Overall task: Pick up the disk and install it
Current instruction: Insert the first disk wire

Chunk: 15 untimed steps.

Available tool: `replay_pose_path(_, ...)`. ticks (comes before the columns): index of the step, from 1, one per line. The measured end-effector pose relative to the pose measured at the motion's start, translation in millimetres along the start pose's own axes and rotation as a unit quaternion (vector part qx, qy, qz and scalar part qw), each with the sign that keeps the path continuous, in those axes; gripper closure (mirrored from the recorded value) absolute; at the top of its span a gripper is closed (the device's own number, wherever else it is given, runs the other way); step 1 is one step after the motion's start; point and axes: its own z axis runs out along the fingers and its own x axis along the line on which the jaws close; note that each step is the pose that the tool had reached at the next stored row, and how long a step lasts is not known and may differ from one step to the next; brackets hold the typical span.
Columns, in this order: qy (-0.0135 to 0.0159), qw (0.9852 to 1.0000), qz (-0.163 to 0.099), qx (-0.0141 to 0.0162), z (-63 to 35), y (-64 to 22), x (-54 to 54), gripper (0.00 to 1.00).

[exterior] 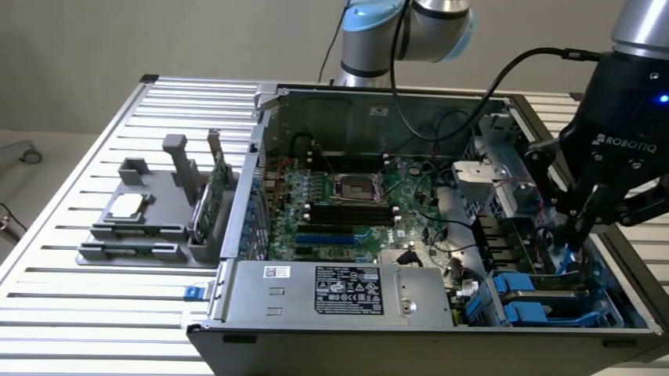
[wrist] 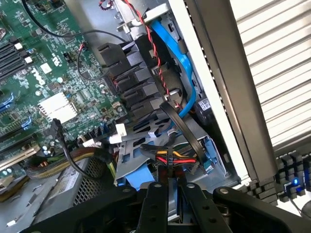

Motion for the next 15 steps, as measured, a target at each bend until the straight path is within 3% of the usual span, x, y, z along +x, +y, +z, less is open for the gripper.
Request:
replay_pose_path(9,0.0161,0.9984,0.054,0.0087,5.4,1.3,0.8,0.83)
replay_pose_path(15,0.0226,0.9966,0.079,0.0115,5.7,2.2,1.4,0.83)
